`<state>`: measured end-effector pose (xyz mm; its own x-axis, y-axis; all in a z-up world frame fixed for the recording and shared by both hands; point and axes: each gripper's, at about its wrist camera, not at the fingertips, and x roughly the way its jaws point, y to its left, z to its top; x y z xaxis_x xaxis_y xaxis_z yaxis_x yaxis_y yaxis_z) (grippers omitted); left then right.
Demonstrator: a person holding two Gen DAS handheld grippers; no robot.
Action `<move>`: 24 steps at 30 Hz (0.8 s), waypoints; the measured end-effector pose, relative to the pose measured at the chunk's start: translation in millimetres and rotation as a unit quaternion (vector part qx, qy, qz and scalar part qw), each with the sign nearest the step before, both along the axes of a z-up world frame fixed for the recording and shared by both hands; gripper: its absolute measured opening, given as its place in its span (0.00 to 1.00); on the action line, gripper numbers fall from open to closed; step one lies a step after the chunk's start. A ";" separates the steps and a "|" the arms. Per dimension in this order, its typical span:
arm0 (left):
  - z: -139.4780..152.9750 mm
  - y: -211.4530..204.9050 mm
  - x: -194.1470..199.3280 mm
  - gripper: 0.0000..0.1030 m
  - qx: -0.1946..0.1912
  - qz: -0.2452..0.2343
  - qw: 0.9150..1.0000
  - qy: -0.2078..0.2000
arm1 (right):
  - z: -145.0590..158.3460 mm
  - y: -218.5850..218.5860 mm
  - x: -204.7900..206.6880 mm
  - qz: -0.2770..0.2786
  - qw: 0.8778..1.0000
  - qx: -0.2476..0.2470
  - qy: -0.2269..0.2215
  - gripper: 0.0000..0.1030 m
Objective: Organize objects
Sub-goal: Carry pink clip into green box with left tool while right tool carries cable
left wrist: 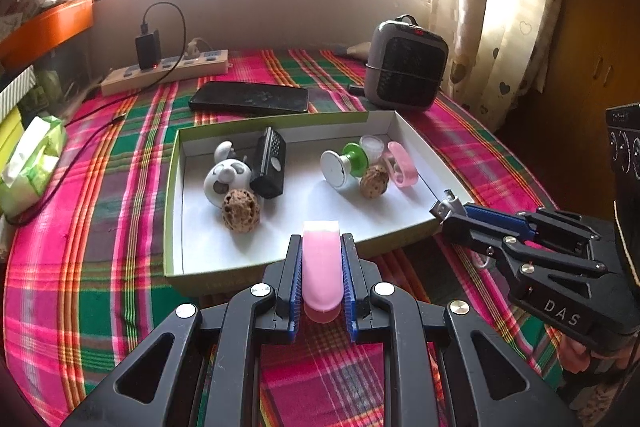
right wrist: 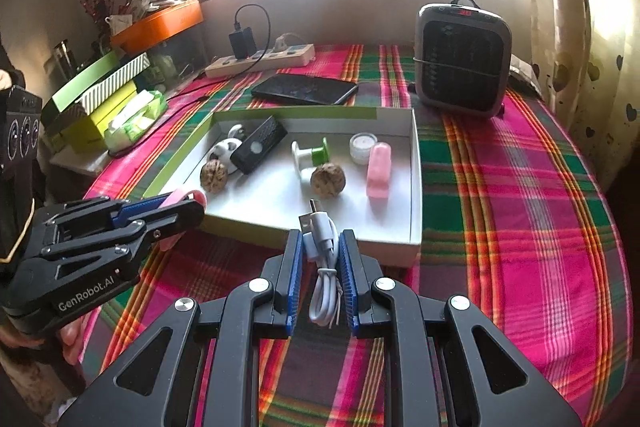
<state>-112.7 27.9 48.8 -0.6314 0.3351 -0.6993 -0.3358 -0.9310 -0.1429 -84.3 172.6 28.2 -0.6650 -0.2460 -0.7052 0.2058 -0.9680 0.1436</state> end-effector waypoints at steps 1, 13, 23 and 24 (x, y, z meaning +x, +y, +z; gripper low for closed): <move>-0.5 0.4 -1.2 0.15 0.000 0.000 1.000 0.000 | 0.2 0.5 -1.6 -0.002 1.000 0.001 0.001 0.19; -4.2 5.1 -24.9 0.15 0.003 0.007 1.000 -0.007 | 1.5 7.2 -31.5 -0.016 1.000 -0.002 -0.001 0.19; -13.9 8.9 -41.8 0.15 0.002 0.012 1.000 -0.019 | -7.5 10.0 -57.0 -0.026 1.000 -0.004 -0.015 0.19; -15.2 9.1 -43.3 0.15 0.000 0.013 1.000 -0.021 | -9.5 10.0 -59.6 -0.026 0.999 -0.005 -0.018 0.19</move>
<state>-156.0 36.9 33.6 -0.6100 0.3193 -0.7252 -0.3062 -0.9391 -0.1559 -143.9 182.6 18.7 -0.6511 -0.2182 -0.7269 0.1491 -0.9759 0.1595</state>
